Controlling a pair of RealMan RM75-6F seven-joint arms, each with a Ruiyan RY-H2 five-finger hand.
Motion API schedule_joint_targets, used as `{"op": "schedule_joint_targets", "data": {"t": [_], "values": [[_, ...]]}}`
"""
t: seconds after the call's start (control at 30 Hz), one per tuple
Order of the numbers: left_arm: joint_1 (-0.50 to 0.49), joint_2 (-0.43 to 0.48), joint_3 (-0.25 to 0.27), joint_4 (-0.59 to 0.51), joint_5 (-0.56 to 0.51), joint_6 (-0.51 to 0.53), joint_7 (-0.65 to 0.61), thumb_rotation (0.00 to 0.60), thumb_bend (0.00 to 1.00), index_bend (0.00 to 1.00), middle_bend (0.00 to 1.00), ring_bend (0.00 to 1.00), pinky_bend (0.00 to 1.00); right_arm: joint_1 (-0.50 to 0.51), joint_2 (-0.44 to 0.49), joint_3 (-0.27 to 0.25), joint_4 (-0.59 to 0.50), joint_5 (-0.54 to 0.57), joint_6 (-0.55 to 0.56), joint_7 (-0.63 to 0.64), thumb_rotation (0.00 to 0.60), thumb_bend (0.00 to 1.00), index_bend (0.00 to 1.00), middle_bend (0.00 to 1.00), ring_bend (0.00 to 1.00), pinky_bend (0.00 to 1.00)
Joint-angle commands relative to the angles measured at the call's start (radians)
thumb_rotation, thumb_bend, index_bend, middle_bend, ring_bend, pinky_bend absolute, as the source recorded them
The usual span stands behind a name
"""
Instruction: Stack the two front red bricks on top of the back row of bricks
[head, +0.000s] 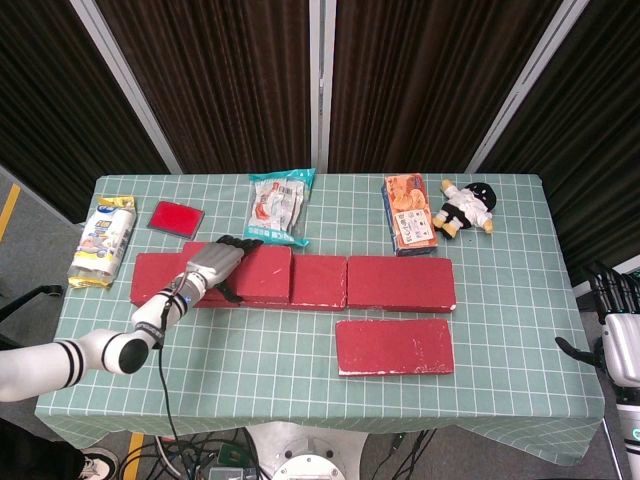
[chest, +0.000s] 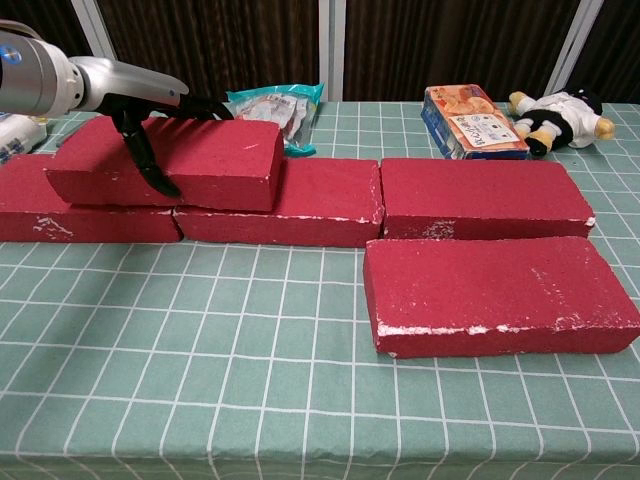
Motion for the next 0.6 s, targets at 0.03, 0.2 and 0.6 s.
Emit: {"op": "schedule_joint_targets", "data": {"t": [0.03,0.2,0.6], "values": [[-0.001,0.000,0.005,-0.001,0.005,0.004,-0.004,0.600,0.24,0.02,0.12,0.07,0.00,0.000,-0.001,0.000,0.002,-0.001,0.000,0.000,0.600,0.00,0.00,0.00,0.00,0.00],[-0.008,-0.002,0.014,0.003,-0.004,0.005,-0.008,0.600,0.24,0.02,0.12,0.07,0.00,0.000,-0.001,0.000,0.004,-0.001,0.001,0.001,0.600,0.00,0.00,0.00,0.00,0.00],[-0.028,0.002,0.037,-0.002,-0.036,0.013,-0.005,0.600,0.24,0.02,0.12,0.06,0.00,0.002,-0.004,-0.003,0.005,-0.001,-0.008,-0.001,0.600,0.00,0.00,0.00,0.00,0.00]]}}
